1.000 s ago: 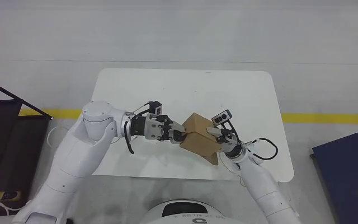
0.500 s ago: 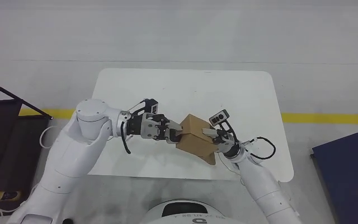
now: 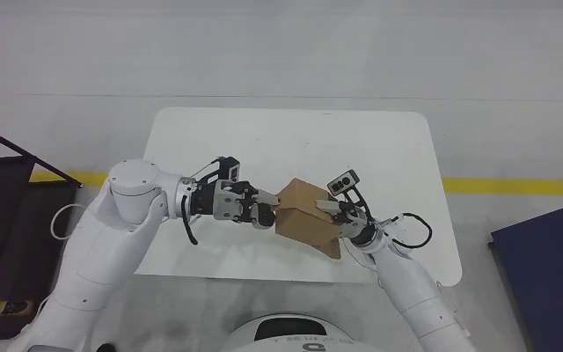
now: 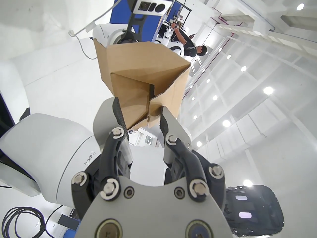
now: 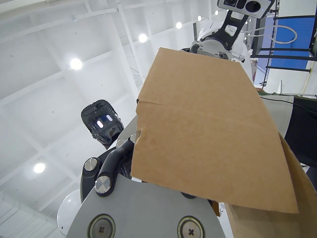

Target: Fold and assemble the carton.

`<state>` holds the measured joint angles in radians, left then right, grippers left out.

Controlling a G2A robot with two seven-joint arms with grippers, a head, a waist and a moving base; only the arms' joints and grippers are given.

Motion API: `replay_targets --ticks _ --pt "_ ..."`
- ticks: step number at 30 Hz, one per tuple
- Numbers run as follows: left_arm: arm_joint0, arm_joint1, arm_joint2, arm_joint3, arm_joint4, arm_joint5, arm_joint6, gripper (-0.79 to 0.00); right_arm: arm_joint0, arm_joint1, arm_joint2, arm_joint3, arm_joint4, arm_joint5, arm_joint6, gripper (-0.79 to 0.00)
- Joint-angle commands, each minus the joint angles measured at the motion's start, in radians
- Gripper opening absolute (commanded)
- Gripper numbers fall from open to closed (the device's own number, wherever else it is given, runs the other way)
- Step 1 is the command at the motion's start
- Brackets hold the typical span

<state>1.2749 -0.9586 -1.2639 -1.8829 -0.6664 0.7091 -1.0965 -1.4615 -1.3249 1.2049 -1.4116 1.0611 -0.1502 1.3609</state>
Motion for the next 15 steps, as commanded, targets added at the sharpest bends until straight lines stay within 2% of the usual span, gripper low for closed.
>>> replay_targets --ticks 1,15 --pt "-0.001 0.001 0.008 0.002 0.003 -0.001 0.004 -0.493 0.001 0.0 -0.001 0.0 0.0 0.001 0.0 -0.785" --pt "-0.016 0.011 0.029 0.014 -0.001 -0.008 0.014 -0.499 0.006 0.003 -0.006 0.0 0.013 0.004 0.002 -0.785"
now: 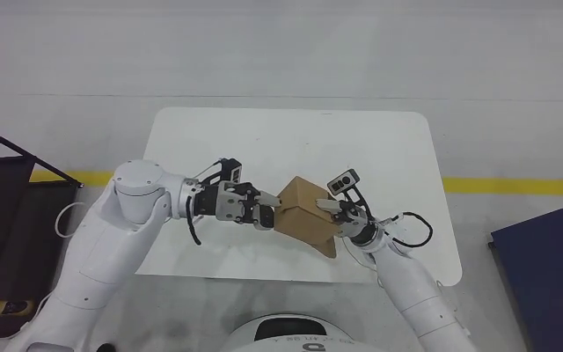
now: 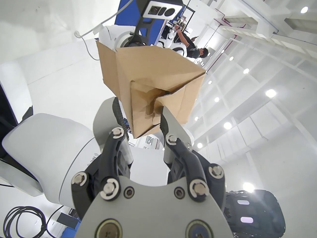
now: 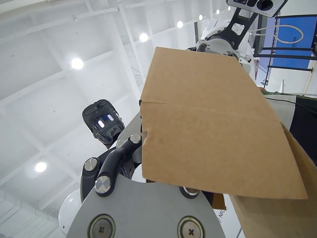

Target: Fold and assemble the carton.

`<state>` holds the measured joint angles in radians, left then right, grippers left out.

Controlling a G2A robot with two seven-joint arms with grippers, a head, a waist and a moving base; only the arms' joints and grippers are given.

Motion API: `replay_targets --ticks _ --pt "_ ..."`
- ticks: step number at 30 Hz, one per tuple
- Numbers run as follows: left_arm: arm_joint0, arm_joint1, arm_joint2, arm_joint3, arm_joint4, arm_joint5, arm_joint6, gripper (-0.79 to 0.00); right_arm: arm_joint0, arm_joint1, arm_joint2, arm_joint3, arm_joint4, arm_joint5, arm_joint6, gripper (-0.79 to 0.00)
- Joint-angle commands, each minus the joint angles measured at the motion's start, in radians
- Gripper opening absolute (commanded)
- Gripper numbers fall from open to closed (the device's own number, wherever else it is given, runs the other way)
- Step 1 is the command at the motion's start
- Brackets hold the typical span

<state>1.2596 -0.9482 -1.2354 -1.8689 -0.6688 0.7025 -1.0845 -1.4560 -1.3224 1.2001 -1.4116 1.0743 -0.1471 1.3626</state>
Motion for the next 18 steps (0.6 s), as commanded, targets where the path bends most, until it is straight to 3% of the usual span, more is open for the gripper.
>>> replay_targets --ticks 1,18 --pt "-0.001 0.001 0.003 0.001 0.001 -0.003 0.002 -0.499 0.002 0.0 -0.002 0.0 0.0 0.001 -0.001 -0.785" --pt "-0.049 0.0 0.082 0.032 -0.006 -0.027 0.018 -0.508 0.027 -0.003 -0.023 0.018 0.009 -0.001 -0.009 -0.785"
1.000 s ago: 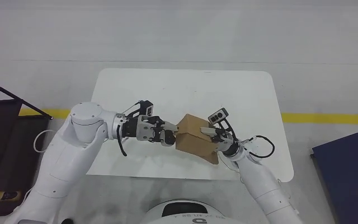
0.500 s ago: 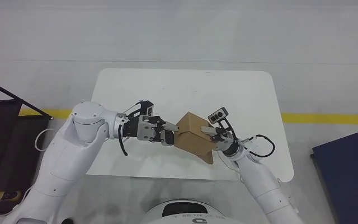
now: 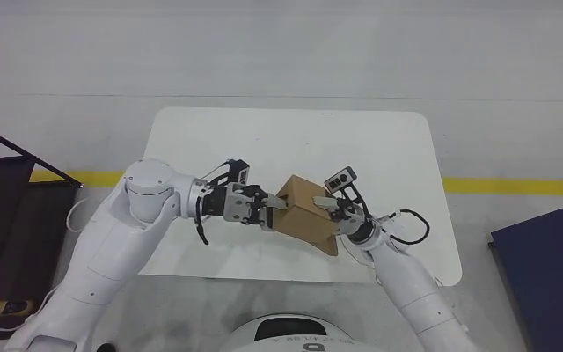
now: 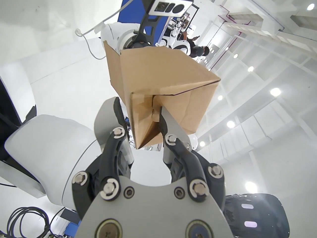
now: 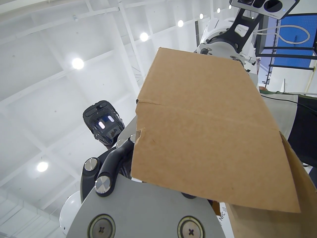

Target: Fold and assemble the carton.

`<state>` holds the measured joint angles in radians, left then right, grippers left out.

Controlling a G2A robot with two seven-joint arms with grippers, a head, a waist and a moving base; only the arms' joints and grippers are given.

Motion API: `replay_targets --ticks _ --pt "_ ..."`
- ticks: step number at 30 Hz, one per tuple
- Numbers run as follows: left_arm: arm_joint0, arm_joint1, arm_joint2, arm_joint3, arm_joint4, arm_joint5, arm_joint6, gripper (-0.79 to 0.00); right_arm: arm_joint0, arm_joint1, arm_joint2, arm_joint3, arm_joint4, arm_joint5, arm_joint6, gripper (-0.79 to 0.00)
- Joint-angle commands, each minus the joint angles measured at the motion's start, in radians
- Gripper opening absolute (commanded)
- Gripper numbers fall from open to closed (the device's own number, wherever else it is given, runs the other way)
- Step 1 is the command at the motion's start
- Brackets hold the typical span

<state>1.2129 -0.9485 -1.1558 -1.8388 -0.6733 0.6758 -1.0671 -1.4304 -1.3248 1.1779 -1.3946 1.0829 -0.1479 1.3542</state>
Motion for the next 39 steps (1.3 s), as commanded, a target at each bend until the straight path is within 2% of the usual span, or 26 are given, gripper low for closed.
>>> replay_targets --ticks 1,16,24,39 --pt "-0.006 0.0 0.005 0.003 -0.001 -0.001 0.003 -0.508 0.003 0.0 -0.002 0.003 0.001 -0.001 -0.001 -0.785" --pt "-0.029 0.004 0.032 0.022 0.013 -0.016 0.026 -0.489 0.036 -0.005 -0.021 0.026 0.011 0.0 0.001 -0.785" --pt "-0.025 0.01 0.01 0.012 0.001 -0.028 0.041 -0.428 0.048 -0.005 -0.024 0.031 0.01 0.0 0.004 -0.785" --pt "-0.033 0.01 0.04 -0.001 -0.008 -0.038 0.069 -0.425 0.045 -0.004 -0.025 0.025 0.005 -0.001 0.011 -0.785"
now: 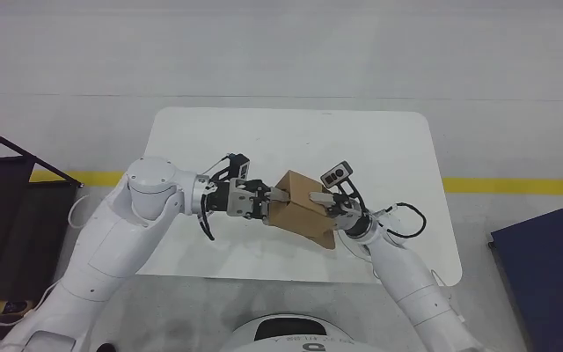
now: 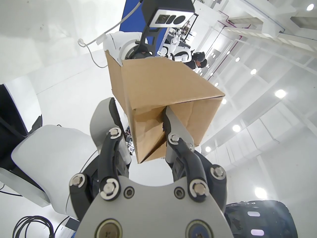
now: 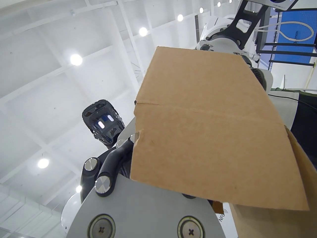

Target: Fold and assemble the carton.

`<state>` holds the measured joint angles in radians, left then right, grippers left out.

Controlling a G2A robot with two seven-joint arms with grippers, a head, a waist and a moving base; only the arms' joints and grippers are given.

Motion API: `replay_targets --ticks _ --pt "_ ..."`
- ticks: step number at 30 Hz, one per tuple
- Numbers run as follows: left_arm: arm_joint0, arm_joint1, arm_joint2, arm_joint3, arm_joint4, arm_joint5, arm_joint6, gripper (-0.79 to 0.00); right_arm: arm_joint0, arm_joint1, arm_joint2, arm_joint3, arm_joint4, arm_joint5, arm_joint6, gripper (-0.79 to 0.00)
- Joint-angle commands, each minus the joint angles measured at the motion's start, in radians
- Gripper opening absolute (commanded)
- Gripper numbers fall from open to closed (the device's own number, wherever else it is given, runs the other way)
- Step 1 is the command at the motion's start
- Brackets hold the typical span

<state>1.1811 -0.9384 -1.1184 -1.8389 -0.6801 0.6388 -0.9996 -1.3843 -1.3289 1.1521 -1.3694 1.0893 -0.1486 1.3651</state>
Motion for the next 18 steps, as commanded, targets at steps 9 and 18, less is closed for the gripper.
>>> replay_targets --ticks 9,18 --pt "0.014 0.008 -0.057 0.0 -0.054 -0.008 0.016 -0.342 -0.02 0.004 0.011 -0.008 0.001 -0.006 0.0 -0.785" --pt "0.117 0.037 -0.231 -0.035 -0.083 -0.015 0.036 -0.228 -0.018 0.007 0.022 0.006 -0.005 -0.01 -0.016 -0.785"
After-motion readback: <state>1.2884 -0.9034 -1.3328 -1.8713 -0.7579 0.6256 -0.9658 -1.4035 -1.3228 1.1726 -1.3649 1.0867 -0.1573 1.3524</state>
